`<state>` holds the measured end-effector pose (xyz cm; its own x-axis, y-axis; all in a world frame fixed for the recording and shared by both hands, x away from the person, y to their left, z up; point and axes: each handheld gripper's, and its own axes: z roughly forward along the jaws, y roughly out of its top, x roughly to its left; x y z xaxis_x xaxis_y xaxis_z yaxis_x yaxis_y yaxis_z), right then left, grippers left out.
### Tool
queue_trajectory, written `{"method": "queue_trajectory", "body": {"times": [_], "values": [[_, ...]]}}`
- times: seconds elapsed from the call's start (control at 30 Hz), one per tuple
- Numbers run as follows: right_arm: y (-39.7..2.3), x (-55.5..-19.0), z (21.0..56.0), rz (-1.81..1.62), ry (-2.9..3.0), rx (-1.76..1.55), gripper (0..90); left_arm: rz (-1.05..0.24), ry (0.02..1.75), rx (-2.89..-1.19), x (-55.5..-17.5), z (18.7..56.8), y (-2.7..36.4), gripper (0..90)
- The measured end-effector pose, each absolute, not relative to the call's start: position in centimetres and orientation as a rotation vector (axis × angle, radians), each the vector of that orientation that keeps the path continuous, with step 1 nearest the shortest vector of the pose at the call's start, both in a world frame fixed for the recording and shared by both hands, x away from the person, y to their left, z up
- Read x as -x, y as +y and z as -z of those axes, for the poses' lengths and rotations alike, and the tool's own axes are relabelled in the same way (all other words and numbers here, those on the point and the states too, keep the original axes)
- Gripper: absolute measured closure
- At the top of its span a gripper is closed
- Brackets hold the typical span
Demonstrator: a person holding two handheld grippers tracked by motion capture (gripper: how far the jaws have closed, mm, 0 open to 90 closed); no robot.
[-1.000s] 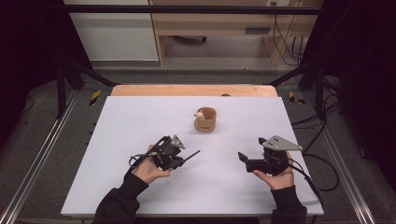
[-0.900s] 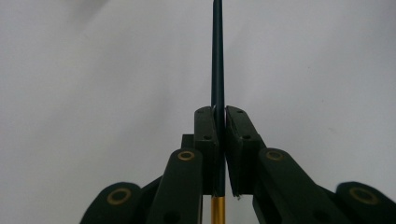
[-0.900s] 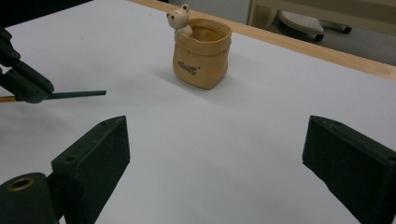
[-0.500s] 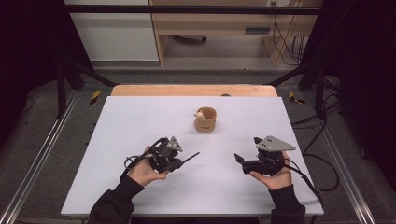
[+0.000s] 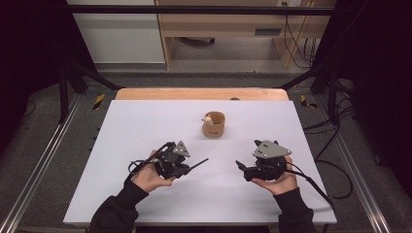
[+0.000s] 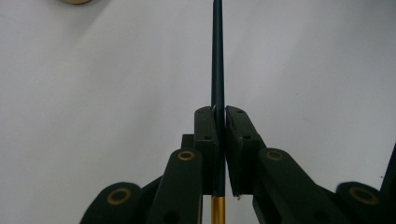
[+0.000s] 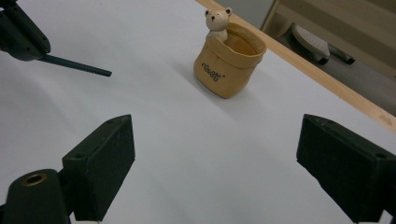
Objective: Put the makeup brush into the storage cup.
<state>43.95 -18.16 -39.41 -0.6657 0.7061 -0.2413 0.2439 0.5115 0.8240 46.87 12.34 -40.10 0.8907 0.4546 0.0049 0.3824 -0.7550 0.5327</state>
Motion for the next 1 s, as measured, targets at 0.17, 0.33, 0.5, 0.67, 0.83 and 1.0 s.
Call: {"method": "queue_trajectory", "body": {"times": [0.17, 0.33, 0.5, 0.67, 0.83, 1.0], "values": [[-17.6, -44.0, 39.4, -1.024, 2.224, -0.67, 13.6, -0.174, 0.582, -2.511, -46.7, 39.6, 12.0, 83.0], [-16.9, -44.2, 39.7, -0.99, 2.268, -0.583, 14.6, -0.17, 0.57, -2.507, -46.8, 39.1, 11.6, 83.0], [-16.4, -44.1, 39.8, -0.955, 2.301, -0.519, 15.1, -0.159, 0.564, -2.517, -46.9, 38.9, 11.0, 83.0], [-16.1, -44.1, 39.9, -0.927, 2.309, -0.451, 15.8, -0.145, 0.554, -2.549, -47.2, 38.9, 10.1, 83.0], [-15.9, -44.1, 40.0, -0.916, 2.306, -0.41, 16.8, -0.139, 0.561, -2.558, -47.3, 39.0, 9.6, 83.0], [-15.6, -44.3, 40.3, -0.868, 2.316, -0.335, 17.5, -0.13, 0.585, -2.566, -47.5, 39.1, 9.1, 83.0]]}}
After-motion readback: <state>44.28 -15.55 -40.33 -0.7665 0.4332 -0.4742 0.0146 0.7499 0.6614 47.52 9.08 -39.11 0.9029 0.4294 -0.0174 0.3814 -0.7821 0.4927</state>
